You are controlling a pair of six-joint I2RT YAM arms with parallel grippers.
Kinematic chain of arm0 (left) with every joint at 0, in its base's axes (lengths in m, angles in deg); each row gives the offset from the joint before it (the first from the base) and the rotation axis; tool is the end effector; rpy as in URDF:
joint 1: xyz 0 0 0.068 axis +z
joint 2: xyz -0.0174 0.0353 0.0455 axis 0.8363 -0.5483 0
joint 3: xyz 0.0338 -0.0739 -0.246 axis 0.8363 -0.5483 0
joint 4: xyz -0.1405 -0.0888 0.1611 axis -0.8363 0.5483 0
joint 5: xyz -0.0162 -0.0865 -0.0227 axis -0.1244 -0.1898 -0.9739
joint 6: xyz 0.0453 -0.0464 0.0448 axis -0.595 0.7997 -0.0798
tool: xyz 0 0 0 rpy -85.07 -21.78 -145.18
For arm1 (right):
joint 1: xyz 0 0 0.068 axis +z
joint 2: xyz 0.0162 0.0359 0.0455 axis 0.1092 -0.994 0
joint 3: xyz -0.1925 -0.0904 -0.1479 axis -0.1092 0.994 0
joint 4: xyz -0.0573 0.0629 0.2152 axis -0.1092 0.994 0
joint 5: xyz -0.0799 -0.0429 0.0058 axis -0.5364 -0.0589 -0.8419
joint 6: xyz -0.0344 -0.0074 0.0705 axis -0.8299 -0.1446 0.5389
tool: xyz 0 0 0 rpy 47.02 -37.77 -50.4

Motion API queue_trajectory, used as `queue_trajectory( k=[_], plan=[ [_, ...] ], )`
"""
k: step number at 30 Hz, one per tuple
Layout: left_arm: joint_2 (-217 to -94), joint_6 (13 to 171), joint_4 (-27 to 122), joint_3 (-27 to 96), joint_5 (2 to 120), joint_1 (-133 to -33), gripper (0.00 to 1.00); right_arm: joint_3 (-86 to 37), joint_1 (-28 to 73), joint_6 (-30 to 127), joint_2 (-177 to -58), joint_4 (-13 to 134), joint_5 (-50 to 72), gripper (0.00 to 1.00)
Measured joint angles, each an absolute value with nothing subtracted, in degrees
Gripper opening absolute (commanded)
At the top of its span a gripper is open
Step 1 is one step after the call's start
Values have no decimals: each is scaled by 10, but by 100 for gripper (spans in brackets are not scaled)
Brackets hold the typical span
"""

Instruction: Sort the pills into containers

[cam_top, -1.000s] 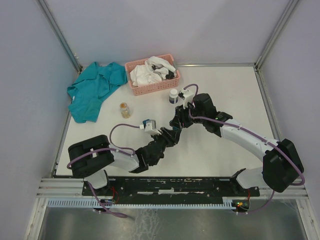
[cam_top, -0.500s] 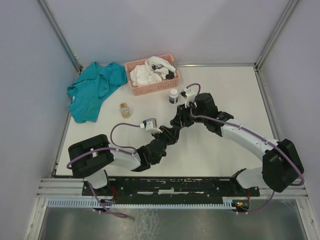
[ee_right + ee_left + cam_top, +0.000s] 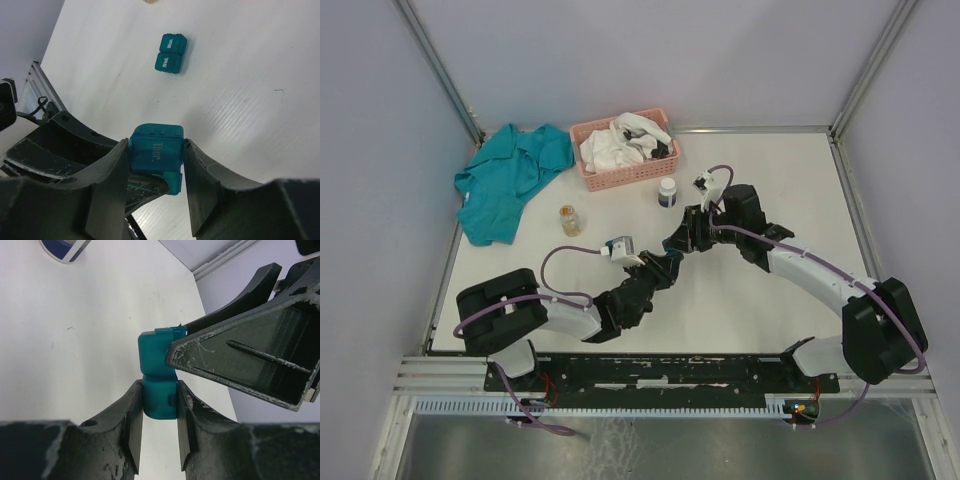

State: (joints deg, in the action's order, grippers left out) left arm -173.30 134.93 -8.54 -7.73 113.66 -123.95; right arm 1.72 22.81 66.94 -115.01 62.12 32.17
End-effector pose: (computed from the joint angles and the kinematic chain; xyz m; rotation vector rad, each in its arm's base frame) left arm 0.1615 -0.2624 0.1872 -0.4157 1.6829 -0.9656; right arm 0.2455 0.1741 0.2368 -0.3915 2.2091 1.0828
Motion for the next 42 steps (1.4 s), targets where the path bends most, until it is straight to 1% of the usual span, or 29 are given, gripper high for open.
queue_trajectory(
  k=[2, 4, 7, 9, 14, 16, 18, 21, 27, 29, 34, 42],
  plan=[
    [-1733, 1351, -90, -80, 1131, -1238, 3, 23, 218, 685, -1150, 611, 342, 29],
    [-1732, 1351, -100, -86, 1124, -1236, 3, 25, 210, 699, -1152, 603, 359, 35],
    [-1726, 1353, -118, -101, 1112, -1232, 3, 28, 203, 716, -1159, 590, 383, 51],
    [-1722, 1353, -121, -106, 1108, -1230, 3, 29, 200, 722, -1160, 586, 395, 59],
    [-1709, 1353, -124, -123, 1107, -1228, 3, 30, 186, 723, -1160, 586, 405, 70],
    [-1709, 1353, -124, -127, 1107, -1226, 3, 30, 178, 717, -1160, 589, 402, 71],
    [-1708, 1353, -124, -130, 1106, -1226, 3, 30, 172, 711, -1159, 594, 398, 67],
    [-1708, 1353, -124, -134, 1104, -1226, 3, 29, 168, 695, -1156, 608, 382, 54],
    [-1702, 1353, -127, -135, 1092, -1226, 3, 28, 165, 665, -1155, 635, 355, 50],
    [-1701, 1353, -129, -135, 1088, -1226, 3, 28, 165, 659, -1155, 639, 354, 43],
    [-1700, 1353, -137, -138, 1081, -1226, 3, 28, 165, 662, -1155, 624, 380, 24],
    [-1700, 1353, -161, -144, 1066, -1223, 3, 32, 158, 696, -1154, 568, 441, 9]
  ],
)
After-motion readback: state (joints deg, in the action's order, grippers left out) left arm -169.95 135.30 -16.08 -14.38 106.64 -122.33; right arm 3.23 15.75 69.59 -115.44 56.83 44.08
